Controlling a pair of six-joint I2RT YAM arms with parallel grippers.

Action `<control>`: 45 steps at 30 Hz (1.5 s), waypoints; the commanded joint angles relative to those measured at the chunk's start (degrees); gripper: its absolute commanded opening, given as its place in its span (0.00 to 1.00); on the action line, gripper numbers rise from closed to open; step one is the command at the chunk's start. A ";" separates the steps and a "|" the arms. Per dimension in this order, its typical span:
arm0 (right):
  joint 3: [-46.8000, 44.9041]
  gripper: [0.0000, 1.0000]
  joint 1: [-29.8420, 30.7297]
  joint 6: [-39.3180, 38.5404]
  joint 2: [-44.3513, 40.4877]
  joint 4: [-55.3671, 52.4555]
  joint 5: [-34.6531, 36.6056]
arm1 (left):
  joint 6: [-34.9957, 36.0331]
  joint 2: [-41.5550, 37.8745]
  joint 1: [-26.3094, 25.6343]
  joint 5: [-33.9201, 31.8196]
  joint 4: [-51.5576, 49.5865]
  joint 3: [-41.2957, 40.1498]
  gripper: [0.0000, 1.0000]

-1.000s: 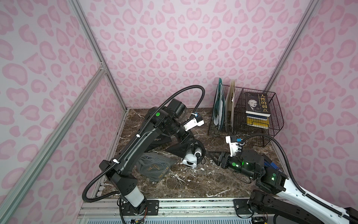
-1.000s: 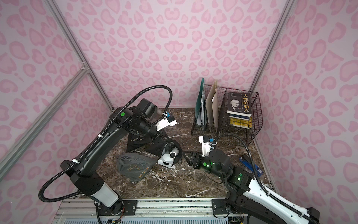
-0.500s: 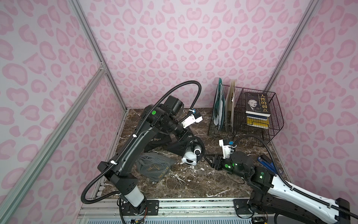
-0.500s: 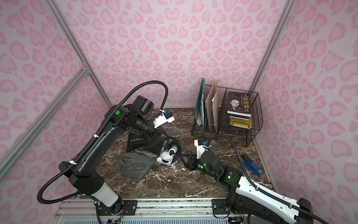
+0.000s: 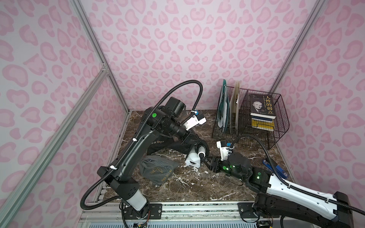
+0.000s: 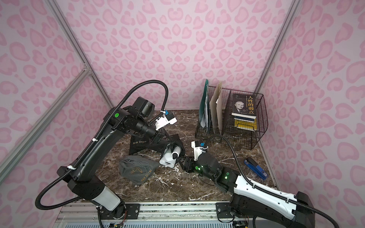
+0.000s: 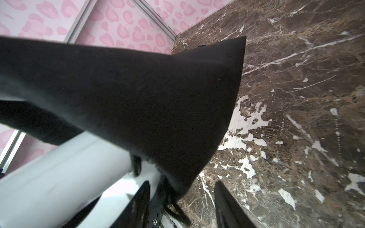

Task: Pack away hair dryers
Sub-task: Place the hair dryer in the drawstring bag, then place the drawstring bag at the center of the board.

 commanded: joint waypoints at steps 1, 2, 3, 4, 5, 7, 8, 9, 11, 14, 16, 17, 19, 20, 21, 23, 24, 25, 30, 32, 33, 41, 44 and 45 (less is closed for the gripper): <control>0.05 0.51 0.14 -0.47 0.45 2.50 2.14 | -0.18 -0.80 -0.01 4.88 0.73 0.46 0.02; 0.21 0.51 0.14 -0.75 0.70 2.66 2.31 | -0.10 -0.89 -0.01 5.37 0.65 0.41 0.02; 0.52 0.50 0.11 -0.92 1.02 2.54 2.46 | -0.08 -0.98 -0.01 5.66 0.55 0.39 0.02; 0.83 0.50 0.10 -1.11 1.29 2.46 2.67 | -0.08 -1.10 -0.01 5.71 0.55 0.41 0.02; 1.13 0.49 0.10 -1.22 1.53 2.40 2.74 | 0.04 -1.10 -0.01 5.87 0.39 0.41 0.02; 1.14 0.47 0.10 -1.60 1.87 2.95 2.62 | 0.26 -1.37 -0.01 6.29 0.20 0.27 0.02; 1.19 0.43 0.17 -1.71 2.00 3.06 2.60 | 0.31 -1.41 0.00 6.54 0.21 0.18 0.02; 1.28 0.37 0.10 -1.71 2.09 3.03 2.62 | 0.44 -1.61 -0.01 6.60 0.20 0.12 0.02; 1.39 0.25 0.10 -1.73 1.97 2.59 2.69 | 0.40 -1.75 0.03 6.00 0.29 0.05 0.02; 0.86 0.10 0.14 -1.73 1.14 2.04 3.08 | 0.32 -2.08 0.17 5.70 0.55 -0.27 0.02; 0.35 0.03 0.09 -1.66 0.37 1.92 3.21 | 0.25 -2.11 0.26 6.13 0.64 -0.54 0.02; 0.16 0.00 0.10 -1.65 -0.02 1.74 3.21 | 0.25 -2.11 0.30 6.03 0.74 -0.73 0.02; 0.21 0.00 0.10 -1.69 -0.95 1.24 3.32 | 0.03 -2.03 0.37 4.74 1.11 -1.45 0.02; 0.44 0.00 0.12 -1.76 -1.47 0.63 3.41 | -0.54 -2.02 0.39 3.38 1.60 -2.01 0.02; 0.90 0.00 0.10 -2.03 -1.94 -0.19 3.49 | -1.22 -1.87 0.56 1.70 2.29 -2.93 0.02; 1.99 0.00 0.11 -2.71 -2.94 -1.45 3.66 | -2.68 -1.77 1.15 -1.64 3.66 -4.83 0.02; 2.62 0.00 0.10 -3.06 -3.41 -2.24 3.76 | -3.58 -1.73 1.66 -3.07 4.46 -6.07 0.02; 3.06 0.00 0.10 -3.37 -3.78 -2.74 3.76 | -4.20 -1.66 2.24 -3.69 4.93 -6.99 0.02; 5.45 0.00 0.03 -4.70 -4.63 -5.36 2.81 | -7.85 -1.61 6.28 -3.59 7.71 -11.55 0.02; 5.98 0.00 0.06 -4.87 -4.63 -5.74 2.38 | -7.90 -1.61 7.14 -2.90 7.67 -11.71 0.02; 6.34 0.00 0.01 -5.10 -4.48 -5.76 2.15 | -7.75 -1.67 7.44 -2.45 7.58 -11.45 0.02; 7.17 0.00 -0.10 -6.46 -1.12 -2.65 0.27 | -4.63 -2.37 7.76 -6.15 6.43 -11.89 0.02; 6.89 0.00 -0.17 -6.80 1.18 -0.90 0.34 | -2.27 -2.89 8.34 -6.75 5.02 -12.64 0.02; 6.80 0.00 -0.24 -6.98 1.91 0.02 0.08 | -1.44 -3.33 8.47 -7.17 4.95 -13.34 0.02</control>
